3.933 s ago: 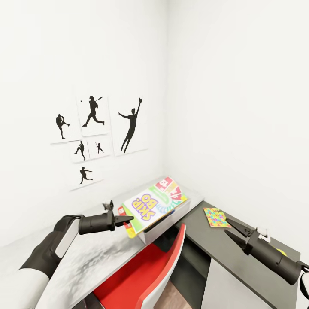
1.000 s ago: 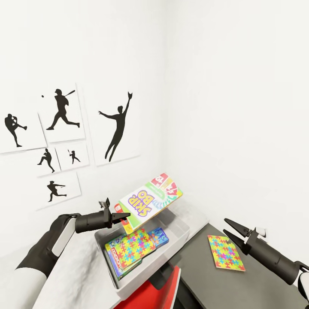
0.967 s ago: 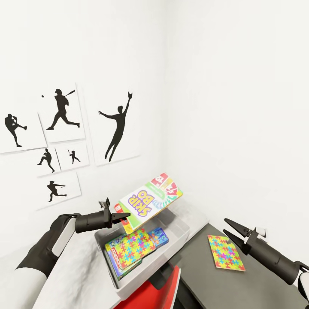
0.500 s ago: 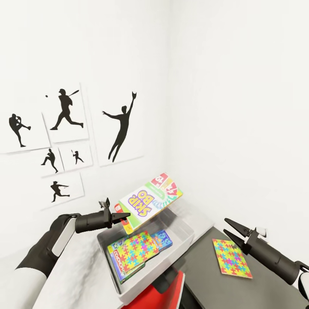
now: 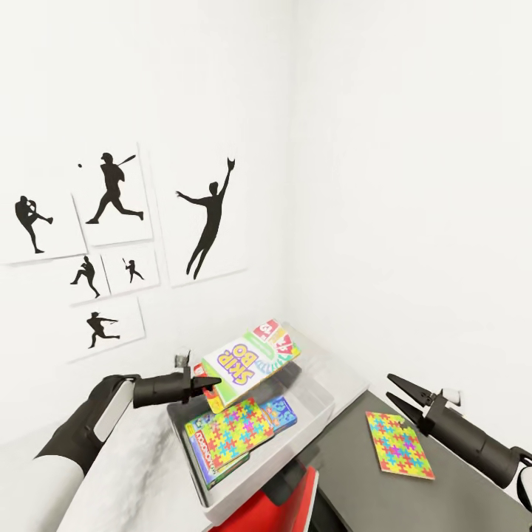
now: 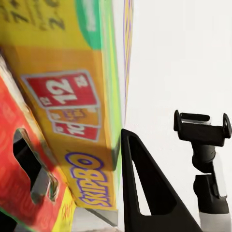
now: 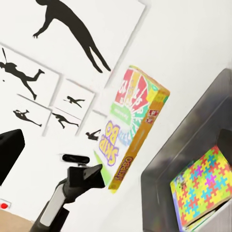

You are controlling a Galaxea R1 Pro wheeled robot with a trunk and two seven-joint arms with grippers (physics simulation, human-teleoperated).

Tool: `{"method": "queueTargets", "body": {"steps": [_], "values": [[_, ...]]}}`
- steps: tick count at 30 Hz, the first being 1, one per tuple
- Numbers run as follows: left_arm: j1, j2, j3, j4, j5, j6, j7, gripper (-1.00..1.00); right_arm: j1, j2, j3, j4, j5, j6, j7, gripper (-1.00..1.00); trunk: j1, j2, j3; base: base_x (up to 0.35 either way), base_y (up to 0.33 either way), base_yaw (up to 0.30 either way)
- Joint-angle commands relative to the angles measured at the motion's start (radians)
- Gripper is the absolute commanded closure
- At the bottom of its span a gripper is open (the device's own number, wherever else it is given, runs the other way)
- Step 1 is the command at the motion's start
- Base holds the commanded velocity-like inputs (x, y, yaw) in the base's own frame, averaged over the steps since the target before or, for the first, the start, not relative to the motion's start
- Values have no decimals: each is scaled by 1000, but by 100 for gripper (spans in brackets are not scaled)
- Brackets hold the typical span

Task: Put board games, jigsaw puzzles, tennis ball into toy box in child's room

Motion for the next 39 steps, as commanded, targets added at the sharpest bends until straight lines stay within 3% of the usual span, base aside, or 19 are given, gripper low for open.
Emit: {"method": "queueTargets", "body": {"steps": [1, 6, 10, 17, 39], "values": [[-11, -1, -2, 30, 19, 11, 11, 100, -1, -1, -3, 0, 6, 5, 5, -100, 0, -1, 0, 0, 0, 0], [-47, -7, -1, 154, 18, 7, 78, 100, -1, -3, -4, 1, 6, 5, 5, -100, 0, -1, 0, 0, 0, 0], [-51, -13, -1, 172, 17, 5, 131, 100, -1, -1, -5, 2, 5, 5, 15, -100, 0, -1, 0, 0, 0, 0], [-52, -52, -1, 183, 19, 9, 249, 100, -1, -1, -6, 0, 4, 5, 31, -100, 0, -1, -1, 0, 0, 0], [-54, -70, -5, 229, 24, 23, 261, 100, -1, -1, -5, 0, 4, 5, 39, -100, 0, -1, -34, 0, 0, 0]]}}
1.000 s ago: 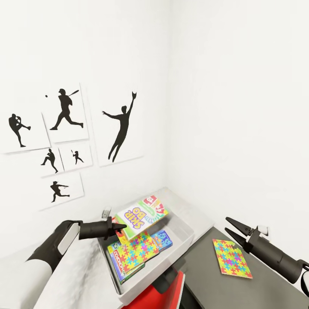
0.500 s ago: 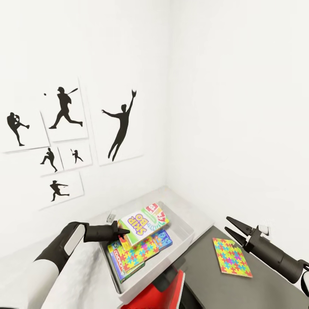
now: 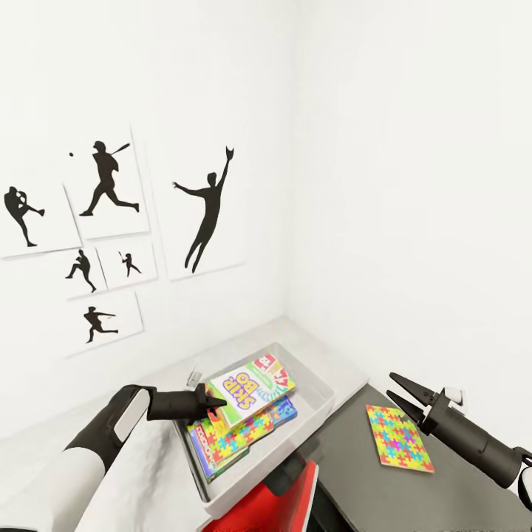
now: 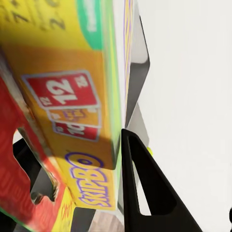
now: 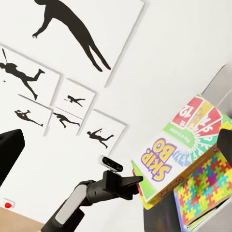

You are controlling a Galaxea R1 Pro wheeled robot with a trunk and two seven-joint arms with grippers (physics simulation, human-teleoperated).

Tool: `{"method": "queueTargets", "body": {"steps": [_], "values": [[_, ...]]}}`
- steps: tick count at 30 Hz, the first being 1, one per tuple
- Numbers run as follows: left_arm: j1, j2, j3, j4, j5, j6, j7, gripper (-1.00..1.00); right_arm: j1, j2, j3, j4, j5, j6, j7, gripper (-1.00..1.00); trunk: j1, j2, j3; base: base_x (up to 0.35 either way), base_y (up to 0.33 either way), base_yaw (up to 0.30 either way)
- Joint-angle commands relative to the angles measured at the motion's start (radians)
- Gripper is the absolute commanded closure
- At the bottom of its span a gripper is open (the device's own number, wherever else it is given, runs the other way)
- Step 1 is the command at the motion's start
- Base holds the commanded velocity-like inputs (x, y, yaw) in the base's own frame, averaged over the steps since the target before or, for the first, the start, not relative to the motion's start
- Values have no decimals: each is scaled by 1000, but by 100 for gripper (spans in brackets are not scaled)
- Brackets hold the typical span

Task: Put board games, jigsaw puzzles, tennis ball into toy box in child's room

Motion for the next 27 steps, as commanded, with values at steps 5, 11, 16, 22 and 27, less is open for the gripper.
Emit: {"method": "queueTargets", "body": {"steps": [5, 11, 16, 22, 27], "values": [[0, 0, -2, 3, 1, 2, -6, 100, -1, 0, -1, 0, 5, 5, 7, -100, 0, -1, -9, 0, 0, 0], [0, -8, -1, 3, 3, 2, -6, 100, -1, 0, -1, 0, 5, 5, 7, -100, 0, -1, -18, 0, 0, 0], [0, -15, 0, 3, 3, 2, -6, 100, -1, 0, -1, 0, 5, 5, 6, -100, 0, -1, -27, 0, 0, 0], [0, -16, 0, 3, 4, 2, -6, 100, -1, -1, -2, 0, 5, 5, 7, -100, 0, -1, -36, 0, 0, 0], [0, -16, 1, 4, 5, 2, -6, 100, -1, -1, -1, 0, 5, 5, 7, -100, 0, -1, -45, 0, 0, 0]]}}
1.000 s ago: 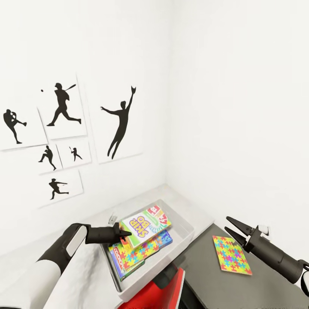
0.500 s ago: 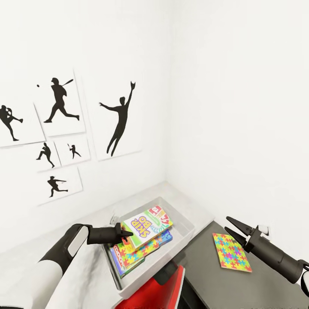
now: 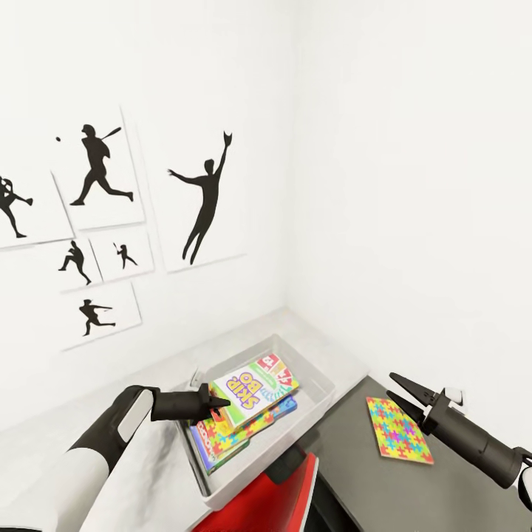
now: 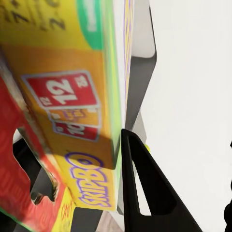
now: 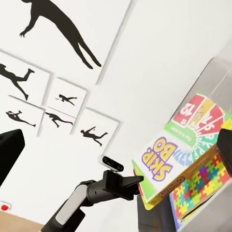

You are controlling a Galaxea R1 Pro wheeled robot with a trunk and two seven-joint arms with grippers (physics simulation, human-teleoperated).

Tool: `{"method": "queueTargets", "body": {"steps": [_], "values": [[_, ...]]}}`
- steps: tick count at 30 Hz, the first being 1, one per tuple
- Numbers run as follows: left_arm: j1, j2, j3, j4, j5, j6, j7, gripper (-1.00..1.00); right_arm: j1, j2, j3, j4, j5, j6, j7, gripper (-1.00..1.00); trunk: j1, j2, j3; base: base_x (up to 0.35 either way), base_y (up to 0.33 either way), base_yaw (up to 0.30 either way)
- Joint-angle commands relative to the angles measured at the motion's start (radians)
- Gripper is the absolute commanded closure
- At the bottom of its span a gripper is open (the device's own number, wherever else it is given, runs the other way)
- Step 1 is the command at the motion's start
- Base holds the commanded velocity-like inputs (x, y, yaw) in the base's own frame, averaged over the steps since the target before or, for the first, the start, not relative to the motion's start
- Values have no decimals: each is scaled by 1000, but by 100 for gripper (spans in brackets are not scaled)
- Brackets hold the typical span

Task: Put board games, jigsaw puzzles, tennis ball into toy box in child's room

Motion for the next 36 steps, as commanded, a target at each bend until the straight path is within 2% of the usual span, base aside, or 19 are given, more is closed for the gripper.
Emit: {"method": "queueTargets", "body": {"steps": [1, 25, 36], "values": [[-1, 1, -3, 0, -1, 2, -6, 100, -1, 0, -2, 0, 5, 5, 6, -100, 1, -2, -4, 0, 0, 0], [-1, 1, -2, 1, -1, 2, -6, 100, -1, 1, -1, 0, 5, 5, 6, -100, 1, -2, -43, 0, 0, 0], [-1, -7, -4, 1, -1, 2, -6, 100, -1, 3, -1, 5, 7, 5, 5, -100, 1, -2, -45, 0, 0, 0]]}}
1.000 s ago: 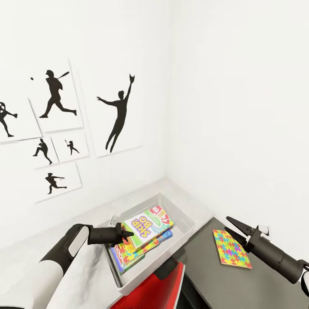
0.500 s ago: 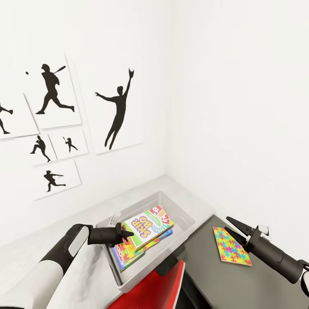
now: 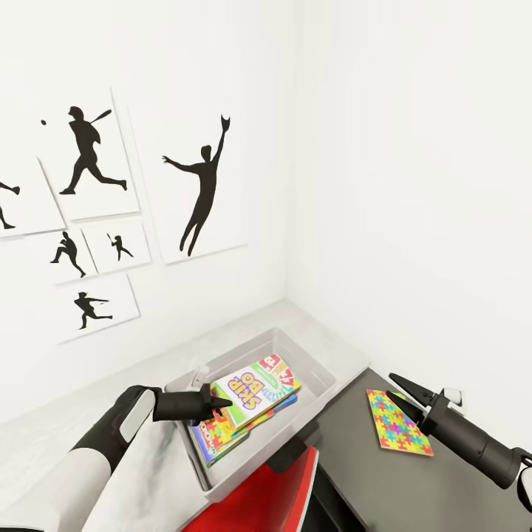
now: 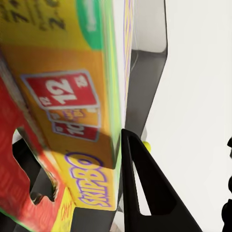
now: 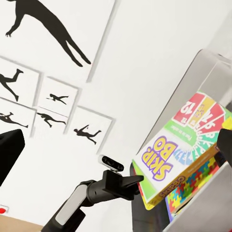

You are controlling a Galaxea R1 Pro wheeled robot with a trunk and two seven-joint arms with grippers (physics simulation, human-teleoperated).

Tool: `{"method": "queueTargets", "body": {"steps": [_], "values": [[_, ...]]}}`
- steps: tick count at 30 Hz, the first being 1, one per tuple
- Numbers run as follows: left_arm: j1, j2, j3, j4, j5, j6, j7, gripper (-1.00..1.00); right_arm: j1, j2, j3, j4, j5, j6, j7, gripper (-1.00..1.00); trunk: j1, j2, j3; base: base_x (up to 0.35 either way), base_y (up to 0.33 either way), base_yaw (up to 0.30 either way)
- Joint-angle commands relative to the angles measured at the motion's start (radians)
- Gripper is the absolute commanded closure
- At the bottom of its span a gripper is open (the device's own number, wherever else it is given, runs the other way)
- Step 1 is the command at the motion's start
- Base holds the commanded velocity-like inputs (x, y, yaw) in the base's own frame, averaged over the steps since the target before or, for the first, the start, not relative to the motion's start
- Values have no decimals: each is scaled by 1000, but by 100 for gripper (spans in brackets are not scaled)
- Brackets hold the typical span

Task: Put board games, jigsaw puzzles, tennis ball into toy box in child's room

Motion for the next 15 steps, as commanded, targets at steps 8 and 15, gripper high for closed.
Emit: {"method": "queueTargets", "body": {"steps": [8, 15], "values": [[-1, 1, -2, 0, -1, -4, -6, 100, -1, 1, -1, 1, 5, 5, 7, -100, 1, -2, -2, 0, 0, 0], [-1, 1, -1, 0, -4, -8, -5, 100, -1, 3, -1, 1, 5, 5, 6, -100, 1, -2, -2, 0, 0, 0]]}}
